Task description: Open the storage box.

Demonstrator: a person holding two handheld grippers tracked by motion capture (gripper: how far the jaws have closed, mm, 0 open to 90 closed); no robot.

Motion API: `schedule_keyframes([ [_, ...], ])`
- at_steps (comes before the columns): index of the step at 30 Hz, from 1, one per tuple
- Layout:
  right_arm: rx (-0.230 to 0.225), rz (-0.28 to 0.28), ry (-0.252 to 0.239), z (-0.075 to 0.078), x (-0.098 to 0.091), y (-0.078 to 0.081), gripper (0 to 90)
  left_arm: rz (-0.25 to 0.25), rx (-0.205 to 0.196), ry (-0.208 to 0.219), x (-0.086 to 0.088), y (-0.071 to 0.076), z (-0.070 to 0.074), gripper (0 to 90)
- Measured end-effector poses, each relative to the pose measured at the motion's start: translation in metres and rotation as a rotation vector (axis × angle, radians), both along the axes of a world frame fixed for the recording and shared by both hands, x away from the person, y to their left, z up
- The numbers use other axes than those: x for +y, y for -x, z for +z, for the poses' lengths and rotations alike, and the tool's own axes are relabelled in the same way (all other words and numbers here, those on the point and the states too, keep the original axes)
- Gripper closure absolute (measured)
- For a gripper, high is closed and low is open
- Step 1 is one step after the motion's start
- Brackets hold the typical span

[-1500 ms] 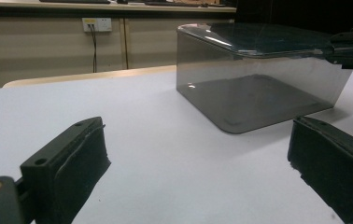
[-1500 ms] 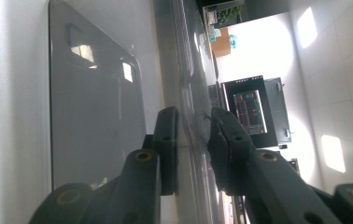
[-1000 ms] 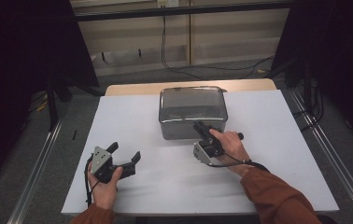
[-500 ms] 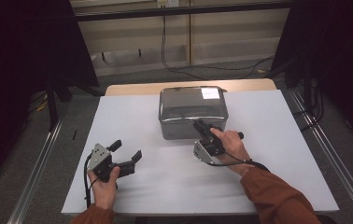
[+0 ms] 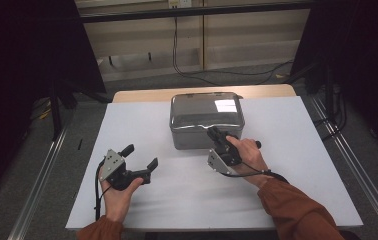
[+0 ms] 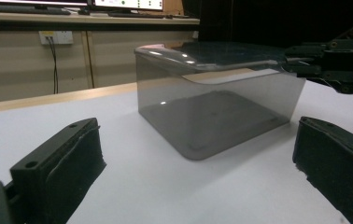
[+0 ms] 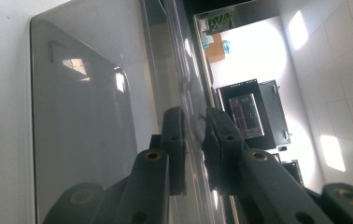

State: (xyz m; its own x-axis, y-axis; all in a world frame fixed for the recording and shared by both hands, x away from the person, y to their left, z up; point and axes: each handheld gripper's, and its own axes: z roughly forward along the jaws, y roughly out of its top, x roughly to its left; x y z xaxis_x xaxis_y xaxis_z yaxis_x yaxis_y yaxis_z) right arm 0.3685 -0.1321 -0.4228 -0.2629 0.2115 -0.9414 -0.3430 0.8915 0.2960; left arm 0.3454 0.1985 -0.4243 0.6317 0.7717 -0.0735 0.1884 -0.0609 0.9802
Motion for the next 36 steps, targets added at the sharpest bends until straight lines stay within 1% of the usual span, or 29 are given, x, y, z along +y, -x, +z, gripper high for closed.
schedule_keyframes([
  [2, 0.002, 0.006, -0.003, 0.001, 0.000, 0.000, 79.4, 0.002, -0.003, -0.004, 0.000, -0.002, 0.000, 1.5],
  [5, 0.004, 0.007, -0.015, 0.002, -0.001, -0.001, 79.3, 0.002, -0.012, -0.009, -0.005, -0.009, 0.002, 1.7],
  [7, 0.002, 0.008, -0.014, 0.002, -0.001, -0.001, 79.4, -0.006, -0.015, -0.012, -0.005, -0.011, 0.002, 1.8],
  [8, 0.004, 0.004, -0.015, 0.002, -0.001, -0.001, 79.4, -0.017, -0.006, -0.005, -0.009, -0.015, 0.004, 2.0],
  [9, 0.002, 0.005, -0.015, 0.002, -0.001, -0.001, 79.4, -0.019, -0.011, -0.003, -0.011, -0.017, 0.004, 2.0],
  [10, 0.003, 0.004, -0.017, 0.003, -0.001, -0.001, 79.3, -0.032, -0.013, 0.003, -0.013, -0.019, 0.005, 2.0],
  [11, 0.003, 0.005, -0.017, 0.003, -0.001, -0.001, 79.4, -0.032, -0.013, 0.003, -0.013, -0.019, 0.005, 2.1],
  [12, 0.001, 0.006, -0.018, 0.003, -0.001, -0.001, 79.4, -0.048, -0.017, -0.006, -0.017, -0.022, 0.007, 2.4],
  [13, -0.003, 0.008, -0.020, 0.004, -0.001, -0.001, 79.3, -0.048, -0.017, -0.006, -0.017, -0.022, 0.007, 2.5],
  [14, -0.004, 0.004, -0.021, 0.004, -0.001, -0.001, 79.3, -0.060, -0.008, -0.003, -0.020, -0.025, 0.008, 2.6],
  [15, -0.004, 0.004, -0.021, 0.004, -0.001, -0.001, 79.3, -0.060, -0.008, -0.003, -0.020, -0.025, 0.008, 3.0],
  [16, -0.009, 0.008, -0.024, 0.006, -0.001, -0.002, 79.3, -0.066, 0.001, 0.007, -0.022, -0.027, 0.009, 3.3],
  [17, -0.009, 0.007, -0.026, 0.008, -0.001, -0.002, 79.2, -0.060, -0.019, -0.003, -0.024, -0.030, 0.012, 3.3],
  [19, -0.013, 0.009, -0.027, 0.008, -0.001, -0.003, 79.1, -0.063, -0.024, -0.001, -0.025, -0.031, 0.013, 3.3],
  [20, -0.015, 0.005, -0.030, 0.010, -0.001, -0.004, 78.8, -0.065, -0.024, 0.004, -0.027, -0.035, 0.015, 3.3],
  [21, -0.014, 0.006, -0.032, 0.011, -0.001, -0.004, 78.7, -0.069, -0.033, -0.003, -0.028, -0.036, 0.015, 3.3],
  [23, -0.014, 0.003, -0.034, 0.012, -0.001, -0.005, 79.0, -0.069, -0.030, -0.007, -0.030, -0.038, 0.015, 3.3],
  [24, -0.010, 0.003, -0.046, 0.013, -0.001, -0.006, 78.9, -0.073, -0.034, -0.017, -0.033, -0.042, 0.016, 3.3],
  [29, -0.010, 0.003, -0.050, 0.015, -0.001, -0.007, 79.1, -0.077, -0.042, -0.038, -0.039, -0.052, 0.016, 3.3],
  [30, -0.010, 0.003, -0.050, 0.015, -0.001, -0.007, 79.1, -0.075, -0.051, -0.048, -0.041, -0.054, 0.016, 3.3],
  [31, -0.014, 0.005, -0.055, 0.017, -0.002, -0.007, 79.2, -0.079, -0.074, -0.061, -0.044, -0.058, 0.015, 3.3],
  [32, -0.011, 0.003, -0.056, 0.018, -0.002, -0.007, 79.2, -0.076, -0.089, -0.071, -0.045, -0.059, 0.015, 3.3],
  [33, -0.015, 0.005, -0.057, 0.020, -0.002, -0.008, 79.3, -0.076, -0.089, -0.071, -0.045, -0.059, 0.015, 3.5],
  [34, -0.016, 0.006, -0.057, 0.021, -0.002, -0.008, 79.5, -0.072, -0.086, -0.083, -0.047, -0.062, 0.014, 3.5],
  [36, -0.018, 0.006, -0.057, 0.022, -0.002, -0.009, 79.6, -0.073, -0.083, -0.083, -0.048, -0.064, 0.014, 3.5],
])
